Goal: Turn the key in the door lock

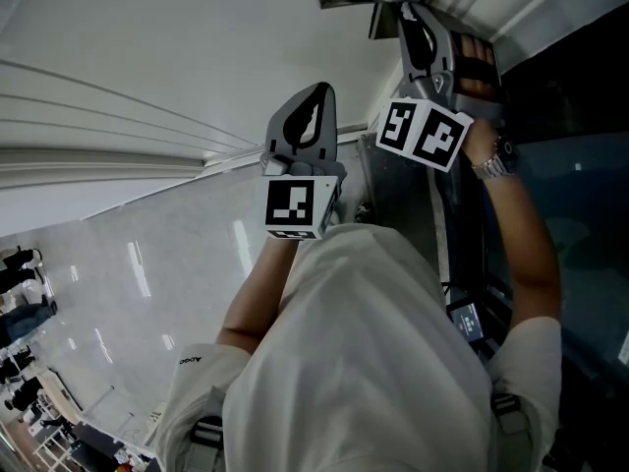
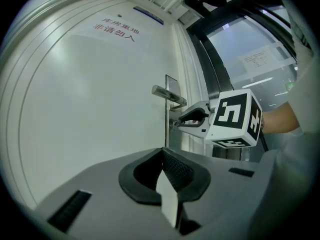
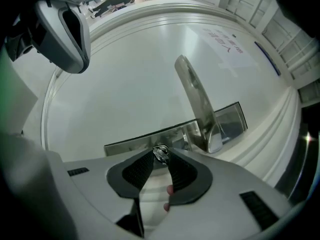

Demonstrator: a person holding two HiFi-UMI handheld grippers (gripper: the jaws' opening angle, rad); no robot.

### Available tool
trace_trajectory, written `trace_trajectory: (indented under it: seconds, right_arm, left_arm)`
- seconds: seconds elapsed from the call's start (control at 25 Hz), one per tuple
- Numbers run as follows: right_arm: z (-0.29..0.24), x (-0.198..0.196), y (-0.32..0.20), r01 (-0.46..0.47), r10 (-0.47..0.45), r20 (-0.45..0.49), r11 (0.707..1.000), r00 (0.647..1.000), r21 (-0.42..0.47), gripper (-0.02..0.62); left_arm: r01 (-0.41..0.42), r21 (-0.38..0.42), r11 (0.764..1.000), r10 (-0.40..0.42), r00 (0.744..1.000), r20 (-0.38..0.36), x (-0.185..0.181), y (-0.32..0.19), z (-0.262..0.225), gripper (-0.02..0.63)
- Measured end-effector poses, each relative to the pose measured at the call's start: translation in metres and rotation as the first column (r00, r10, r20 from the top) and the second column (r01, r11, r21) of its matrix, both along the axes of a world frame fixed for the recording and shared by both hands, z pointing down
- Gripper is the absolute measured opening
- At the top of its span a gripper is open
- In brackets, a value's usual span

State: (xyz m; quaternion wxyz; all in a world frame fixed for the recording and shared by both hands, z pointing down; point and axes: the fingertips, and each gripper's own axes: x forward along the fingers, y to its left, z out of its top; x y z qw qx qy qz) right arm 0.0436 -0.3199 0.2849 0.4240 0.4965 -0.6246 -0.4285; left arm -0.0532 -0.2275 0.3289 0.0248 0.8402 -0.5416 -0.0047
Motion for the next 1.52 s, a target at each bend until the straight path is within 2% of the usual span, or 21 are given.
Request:
trace_trajectory:
  seconds: [0.24,0.48,0.6,0.84,1.0,1.04,1.08,1.12,1.24,1.32,1.4,1.52]
  right_arm:
    - [-0.005,-0.001,0.000,-0.011,0.015,0.121,0.999,0.993,-0.031,0.094]
    - [-0.006,0.001,-0.001,-0.022,0.038,0.250,0.998,0.967,-0.065,0.094]
    - [-0.008,0.001,-0.002,-0.027,0.056,0.335,0.996,0.940,-0.089,0.094]
    - [-0.012,0.003,-0.001,-0.024,0.088,0.506,0.991,0.858,-0.132,0.094]
    - [-0.015,0.005,-0.003,0.028,0.106,0.677,0.982,0.728,-0.185,0.083]
    - [-0.016,0.006,-0.003,0.037,0.115,0.713,0.980,0.692,-0.194,0.070]
    - [-0.016,0.007,-0.004,0.042,0.126,0.744,0.978,0.656,-0.203,0.020]
    - [-0.016,0.007,-0.004,0.047,0.136,0.770,0.976,0.623,-0.211,0.009]
    - [-0.017,0.009,-0.003,0.058,0.157,0.809,0.972,0.567,-0.229,0.009]
    - [-0.016,0.010,-0.004,0.077,0.176,0.842,0.966,0.510,-0.248,0.009]
    - [-0.014,0.012,-0.006,0.108,0.210,0.886,0.955,0.414,-0.277,0.009]
    - [-0.014,0.016,-0.006,0.161,0.264,0.938,0.939,0.225,-0.303,0.009]
  left_arm:
    - [-0.001,-0.001,1.000,0.001,1.000,-0.002,-0.004,-0.002,-0.001,0.006]
    - [-0.003,-0.006,1.000,0.003,1.000,-0.005,-0.006,-0.003,0.001,0.006]
    - [-0.004,-0.006,1.000,0.004,1.000,-0.005,-0.006,-0.004,0.001,0.006]
    - [-0.011,-0.005,1.000,0.011,1.000,-0.009,-0.004,-0.004,0.000,0.006]
    - [-0.013,-0.004,1.000,0.013,1.000,-0.011,-0.003,-0.005,0.000,0.006]
    - [-0.012,-0.004,1.000,0.012,1.000,-0.011,-0.004,-0.006,0.000,0.006]
    - [-0.011,-0.004,1.000,0.011,1.000,-0.012,-0.004,-0.006,0.000,0.006]
    - [-0.009,-0.004,1.000,0.009,1.000,-0.012,-0.005,-0.006,0.000,0.006]
    - [-0.005,-0.004,1.000,0.005,1.000,-0.011,-0.007,-0.005,-0.001,0.006]
    - [-0.005,-0.005,1.000,0.005,1.000,-0.008,-0.007,-0.005,0.000,0.006]
    - [-0.007,-0.005,1.000,0.007,1.000,-0.007,-0.007,-0.005,0.001,0.006]
    - [-0.010,-0.001,1.000,0.010,1.000,-0.008,-0.005,-0.004,-0.001,0.006]
